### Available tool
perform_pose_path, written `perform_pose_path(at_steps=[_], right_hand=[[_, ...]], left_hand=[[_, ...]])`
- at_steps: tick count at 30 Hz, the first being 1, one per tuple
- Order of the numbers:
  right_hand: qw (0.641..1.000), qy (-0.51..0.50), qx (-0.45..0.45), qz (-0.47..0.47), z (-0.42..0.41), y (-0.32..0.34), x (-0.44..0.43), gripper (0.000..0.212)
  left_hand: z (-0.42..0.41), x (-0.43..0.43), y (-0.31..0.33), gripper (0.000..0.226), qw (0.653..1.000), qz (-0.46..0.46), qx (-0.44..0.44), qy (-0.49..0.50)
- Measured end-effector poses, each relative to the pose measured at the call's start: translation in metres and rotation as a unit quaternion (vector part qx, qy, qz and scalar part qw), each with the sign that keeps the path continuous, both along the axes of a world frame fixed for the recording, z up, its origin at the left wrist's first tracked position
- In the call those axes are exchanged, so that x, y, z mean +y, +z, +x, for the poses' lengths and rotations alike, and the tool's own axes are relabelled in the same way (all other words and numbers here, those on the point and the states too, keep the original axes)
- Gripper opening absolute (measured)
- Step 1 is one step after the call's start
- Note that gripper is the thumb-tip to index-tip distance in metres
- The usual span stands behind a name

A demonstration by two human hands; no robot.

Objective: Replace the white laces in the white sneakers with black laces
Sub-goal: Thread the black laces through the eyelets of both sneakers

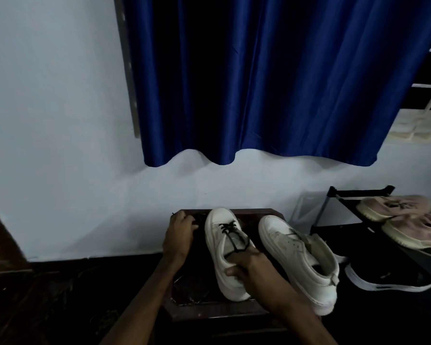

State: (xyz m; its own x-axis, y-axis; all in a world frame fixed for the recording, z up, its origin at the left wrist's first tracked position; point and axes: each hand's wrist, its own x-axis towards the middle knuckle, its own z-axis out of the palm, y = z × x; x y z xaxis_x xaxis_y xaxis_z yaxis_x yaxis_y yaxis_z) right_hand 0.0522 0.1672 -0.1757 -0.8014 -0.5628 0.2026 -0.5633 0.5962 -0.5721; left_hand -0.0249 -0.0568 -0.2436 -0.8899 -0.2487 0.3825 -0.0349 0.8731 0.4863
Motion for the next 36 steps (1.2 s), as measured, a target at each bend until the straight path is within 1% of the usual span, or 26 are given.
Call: perform_pose_path(at_steps=[1,3,5,7,9,10,11,13,15,16,17,18,19,20,21,22,23,24,26,28,30,33,36], right_hand=[[1.000,0.004,-0.005,0.004,0.000,-0.001,0.000,0.012],[1.000,0.005,-0.007,0.014,-0.001,0.001,-0.002,0.010],[1.000,0.008,-0.002,0.025,0.000,0.004,-0.005,0.006],[1.000,0.004,0.004,0.028,-0.002,0.003,-0.016,0.006],[0.999,-0.004,-0.029,0.033,0.003,0.005,-0.027,0.020],[0.999,0.002,-0.038,0.027,0.006,0.006,-0.031,0.027],[0.999,0.010,-0.023,0.031,0.010,0.010,-0.032,0.028],[0.999,0.002,0.051,0.018,0.014,0.022,-0.019,0.020],[0.989,-0.053,0.138,-0.025,0.011,0.043,0.014,0.016],[0.981,-0.092,0.164,-0.050,0.004,0.048,0.035,0.017],[0.973,-0.134,0.178,-0.068,-0.003,0.054,0.060,0.018],[0.966,-0.179,0.179,-0.056,-0.014,0.058,0.086,0.020],[0.961,-0.231,0.154,-0.012,-0.026,0.058,0.111,0.028],[0.956,-0.272,0.093,0.052,-0.034,0.057,0.133,0.039],[0.949,-0.295,0.009,0.109,-0.040,0.053,0.148,0.047],[0.941,-0.299,-0.069,0.145,-0.041,0.051,0.156,0.049],[0.935,-0.291,-0.129,0.157,-0.038,0.049,0.157,0.048],[0.936,-0.277,-0.144,0.160,-0.034,0.045,0.153,0.047],[0.944,-0.257,-0.102,0.182,-0.025,0.041,0.136,0.047],[0.951,-0.252,-0.066,0.166,-0.012,0.038,0.108,0.049],[0.960,-0.240,-0.075,0.127,0.002,0.033,0.079,0.052],[0.959,-0.254,-0.085,0.095,0.018,0.030,0.055,0.048],[0.961,-0.250,-0.063,0.097,0.019,0.036,0.061,0.047]], left_hand=[[0.003,-0.001,0.000,0.018,0.998,0.053,0.017,0.018],[0.010,-0.007,0.007,0.018,0.981,0.173,0.063,0.061],[0.023,-0.007,0.022,0.016,0.962,0.237,0.118,0.073],[0.036,0.005,0.046,0.014,0.947,0.280,0.151,0.039],[0.044,0.028,0.073,0.014,0.937,0.307,0.168,-0.023],[0.047,0.041,0.086,0.015,0.936,0.302,0.170,-0.057],[0.050,0.054,0.097,0.015,0.938,0.288,0.171,-0.089],[0.052,0.077,0.111,0.015,0.938,0.271,0.169,-0.137],[0.051,0.094,0.112,0.014,0.941,0.264,0.148,-0.154],[0.050,0.099,0.107,0.014,0.944,0.256,0.137,-0.160],[0.049,0.103,0.099,0.015,0.948,0.240,0.126,-0.166],[0.048,0.107,0.091,0.015,0.954,0.217,0.117,-0.170],[0.047,0.110,0.084,0.014,0.960,0.192,0.111,-0.173],[0.047,0.112,0.080,0.014,0.964,0.172,0.105,-0.173],[0.047,0.113,0.078,0.014,0.967,0.159,0.105,-0.169],[0.047,0.114,0.077,0.014,0.968,0.154,0.109,-0.163],[0.046,0.113,0.077,0.014,0.968,0.156,0.115,-0.157],[0.046,0.112,0.077,0.013,0.968,0.166,0.120,-0.148],[0.045,0.110,0.078,0.011,0.964,0.197,0.125,-0.130],[0.046,0.109,0.078,0.009,0.961,0.214,0.124,-0.121],[0.047,0.108,0.078,0.009,0.960,0.220,0.120,-0.123],[0.047,0.106,0.077,0.009,0.961,0.223,0.107,-0.121],[0.047,0.107,0.078,0.010,0.965,0.215,0.093,-0.120]])
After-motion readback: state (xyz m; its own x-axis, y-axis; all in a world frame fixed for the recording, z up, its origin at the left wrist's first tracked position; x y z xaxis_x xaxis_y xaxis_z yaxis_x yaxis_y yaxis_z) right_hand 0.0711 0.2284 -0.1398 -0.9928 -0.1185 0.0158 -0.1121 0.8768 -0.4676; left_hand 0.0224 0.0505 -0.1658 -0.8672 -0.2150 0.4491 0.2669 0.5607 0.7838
